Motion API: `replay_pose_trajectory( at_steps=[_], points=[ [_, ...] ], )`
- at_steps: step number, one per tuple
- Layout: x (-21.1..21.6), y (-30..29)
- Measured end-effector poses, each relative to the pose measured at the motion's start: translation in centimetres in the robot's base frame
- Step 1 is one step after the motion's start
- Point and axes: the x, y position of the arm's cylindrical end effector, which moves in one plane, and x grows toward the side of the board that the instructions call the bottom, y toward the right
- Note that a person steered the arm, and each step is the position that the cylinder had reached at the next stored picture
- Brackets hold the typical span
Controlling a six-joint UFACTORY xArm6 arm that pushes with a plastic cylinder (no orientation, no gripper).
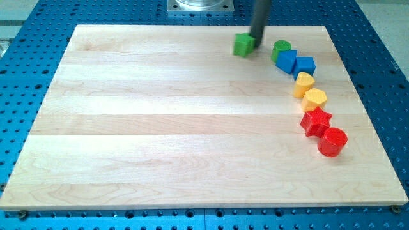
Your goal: Place the green circle below the green star
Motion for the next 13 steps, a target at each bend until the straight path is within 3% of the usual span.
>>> replay_pose_trajectory(
  at_steps=[2,4,5,7,10,11,13],
  points=[
    [0.1,-7.0],
    [-5.7,15.5],
    [-4.1,22.1],
    [2.7,14.0],
    [6.4,-2.8],
    [7.6,-4.6],
    [20.8,-4.6]
  ],
)
